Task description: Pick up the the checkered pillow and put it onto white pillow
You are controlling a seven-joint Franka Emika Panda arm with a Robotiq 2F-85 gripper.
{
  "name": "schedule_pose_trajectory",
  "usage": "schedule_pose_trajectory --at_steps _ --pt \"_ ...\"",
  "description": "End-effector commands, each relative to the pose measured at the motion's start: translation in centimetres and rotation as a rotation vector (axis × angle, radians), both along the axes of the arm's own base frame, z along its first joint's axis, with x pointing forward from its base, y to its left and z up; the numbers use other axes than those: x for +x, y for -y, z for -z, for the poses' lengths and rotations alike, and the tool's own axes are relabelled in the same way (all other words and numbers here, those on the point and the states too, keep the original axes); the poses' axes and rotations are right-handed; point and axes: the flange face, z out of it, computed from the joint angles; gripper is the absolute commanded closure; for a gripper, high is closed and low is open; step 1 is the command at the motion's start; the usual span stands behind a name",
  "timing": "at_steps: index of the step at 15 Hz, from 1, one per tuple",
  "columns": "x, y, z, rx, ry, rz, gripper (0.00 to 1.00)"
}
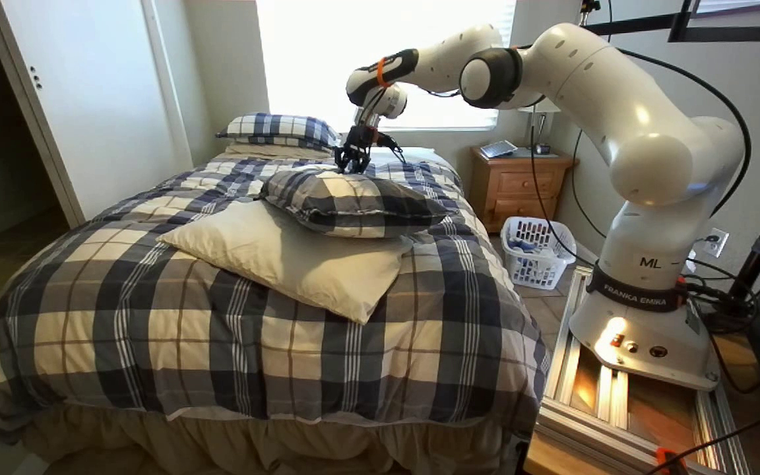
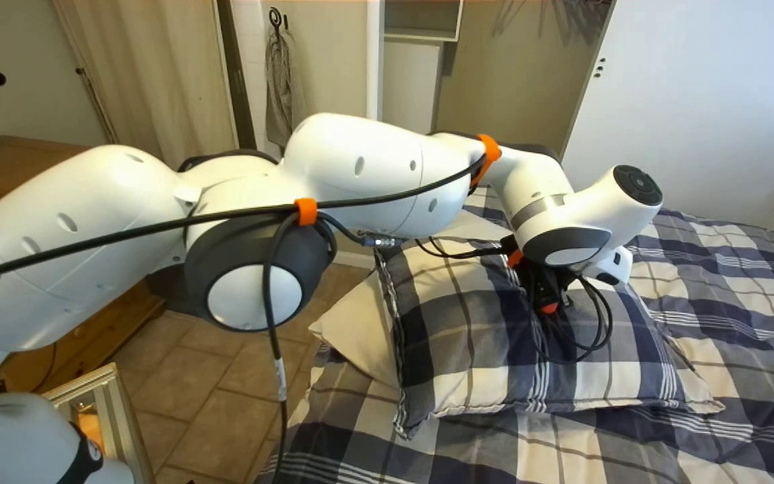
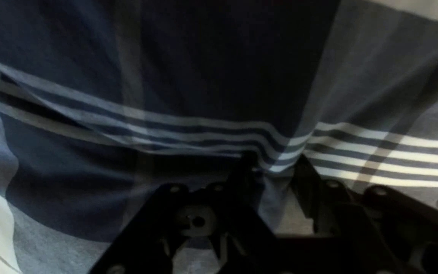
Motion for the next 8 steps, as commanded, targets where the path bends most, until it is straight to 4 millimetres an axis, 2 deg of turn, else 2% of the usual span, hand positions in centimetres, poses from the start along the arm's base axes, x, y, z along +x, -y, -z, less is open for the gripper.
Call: schedule_pose_trajectory --at_steps 1,8 --pt "0.7 -0.7 -1.1 -0.023 0.005 0.014 0.98" --pt "1.0 -1.6 -2.4 -0.076 0.010 -0.014 0.98"
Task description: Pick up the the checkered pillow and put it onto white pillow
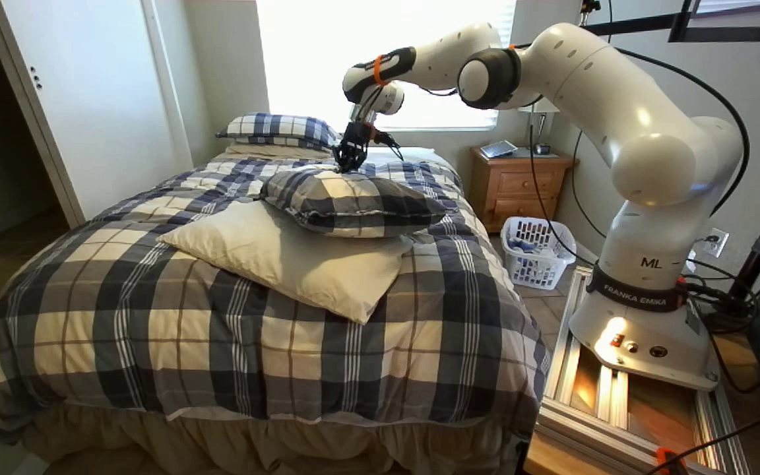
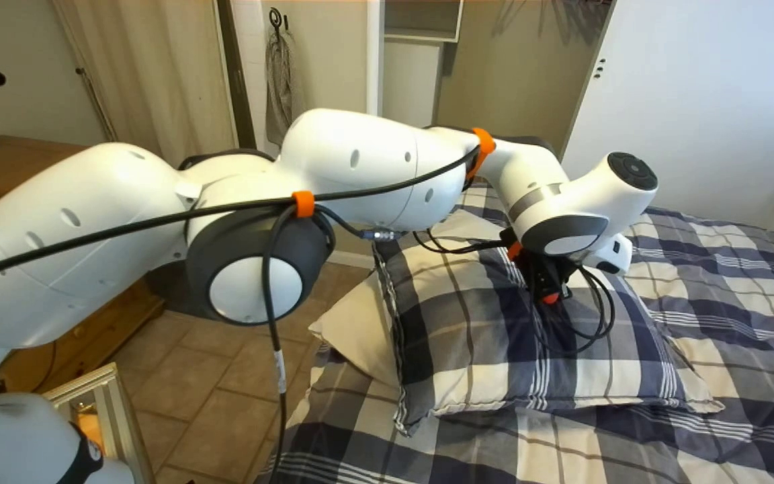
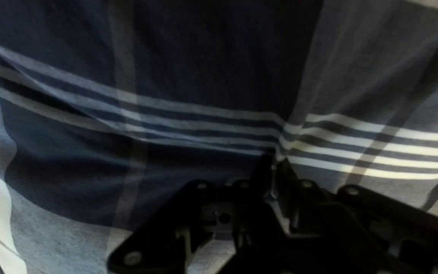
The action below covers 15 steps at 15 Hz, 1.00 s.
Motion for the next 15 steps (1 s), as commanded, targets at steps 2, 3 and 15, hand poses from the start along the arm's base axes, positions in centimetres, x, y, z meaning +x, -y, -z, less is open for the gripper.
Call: schedule_pose_trajectory --at_steps 2,3,15 --pt "0.2 -1.4 -2.5 -0.077 0.003 -0.032 0.98" --pt "0.2 -1.7 -3.3 -0.099 0.006 -0.048 0.98" --pt "-1.4 -8.0 -12.3 -0.325 0.038 -0.353 0.98"
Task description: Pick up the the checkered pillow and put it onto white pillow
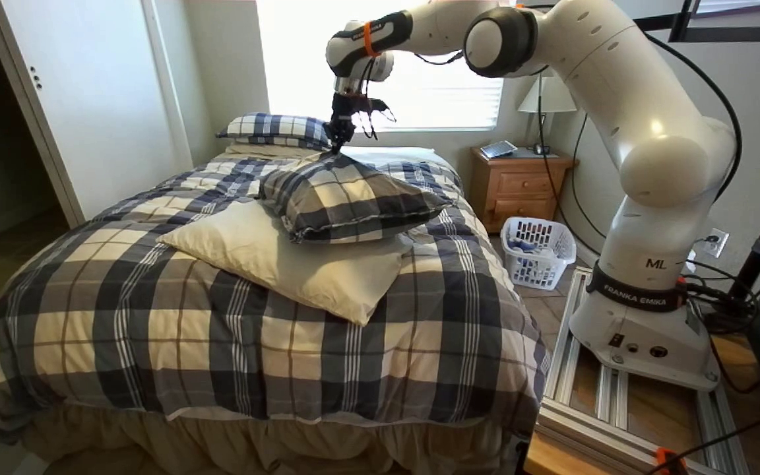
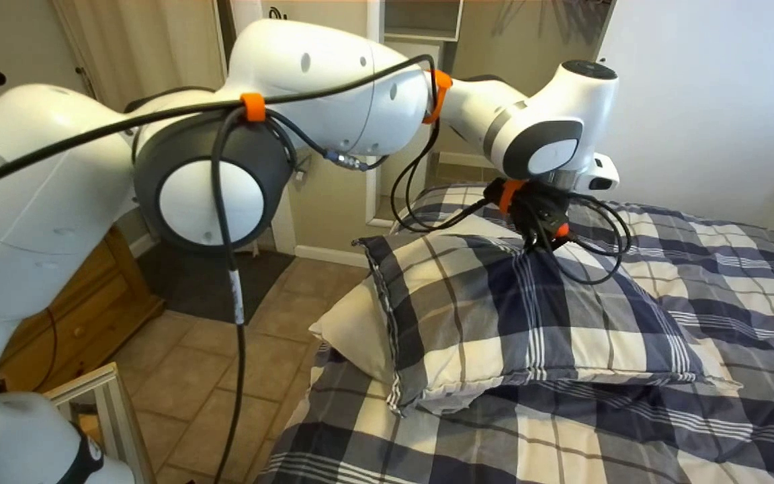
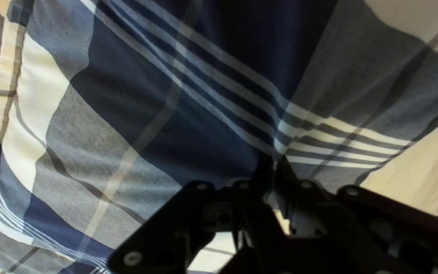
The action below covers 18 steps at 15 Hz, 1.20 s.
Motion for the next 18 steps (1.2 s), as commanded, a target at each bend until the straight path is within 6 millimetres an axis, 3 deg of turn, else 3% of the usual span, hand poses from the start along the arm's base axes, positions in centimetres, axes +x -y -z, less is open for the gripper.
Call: schedule_pose_trajectory --at_steps 1,18 --pt "-1.5 -2.3 -3.5 -0.058 0.020 -0.106 0.98" --pt "-5.4 -11.0 -10.0 -0.142 0.108 -0.393 0.98"
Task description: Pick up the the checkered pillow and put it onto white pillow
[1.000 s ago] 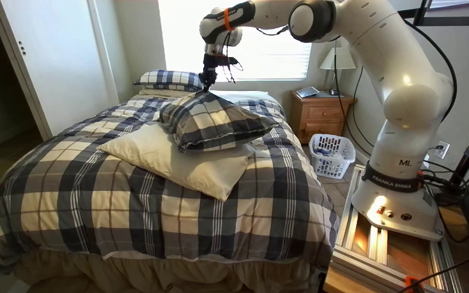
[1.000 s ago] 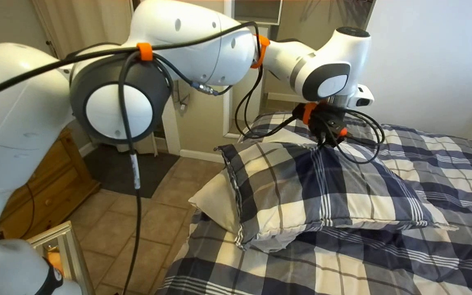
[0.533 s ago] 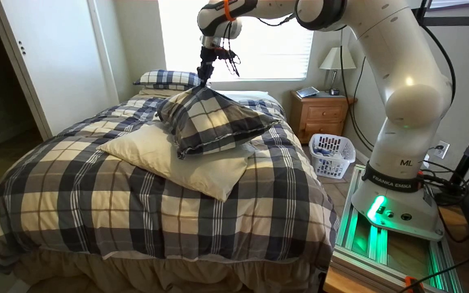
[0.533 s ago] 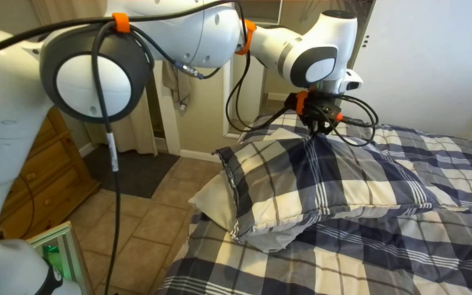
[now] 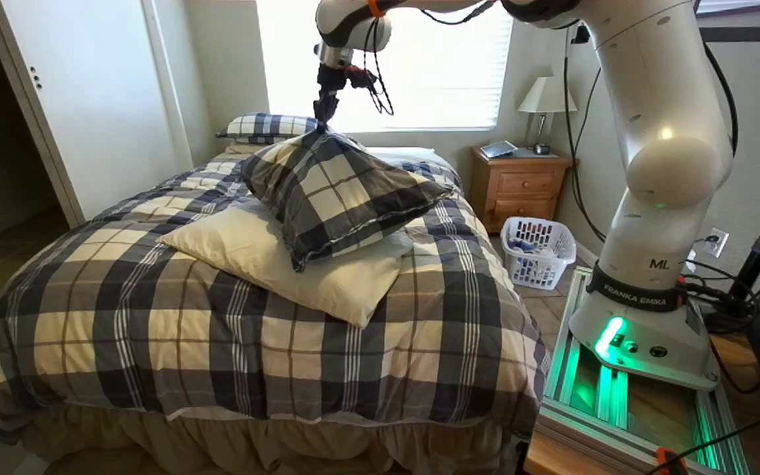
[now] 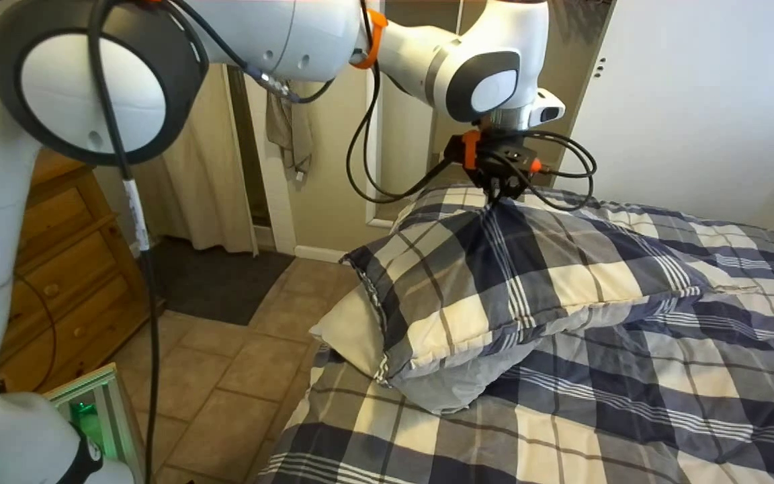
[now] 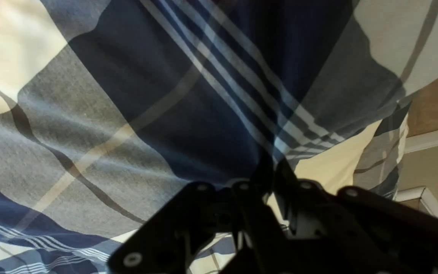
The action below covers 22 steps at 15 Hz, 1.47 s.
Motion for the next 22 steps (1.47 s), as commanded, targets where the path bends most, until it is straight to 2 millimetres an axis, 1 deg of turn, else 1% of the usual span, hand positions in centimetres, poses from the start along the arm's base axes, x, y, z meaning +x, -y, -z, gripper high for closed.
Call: schedule_pose_trajectory --at_steps 1,7,9,11,12,13,16,19,22 --pt "-2.2 -2.2 -3.0 -0.023 0.038 -0.055 0.98" --pt "-3.9 -4.5 -3.7 -0.020 0.044 -0.102 0.98" --pt "-4.1 -4.6 -3.4 -0.023 0.046 -0.110 0.98" --pt "-4.6 -4.8 -3.7 -0.025 0.050 -0.123 0.98" --pt "-4.9 -5.0 -3.7 -0.029 0.049 -0.134 0.98" --pt "-5.2 -5.7 -3.8 -0.036 0.051 -0.148 0.98" --pt "-5.4 -6.2 -3.4 -0.062 0.058 -0.193 0.98" --pt "-6.1 -6.7 -2.7 -0.086 0.047 -0.262 0.98" --pt "-6.8 -6.8 -1.9 -0.115 0.041 -0.326 0.98"
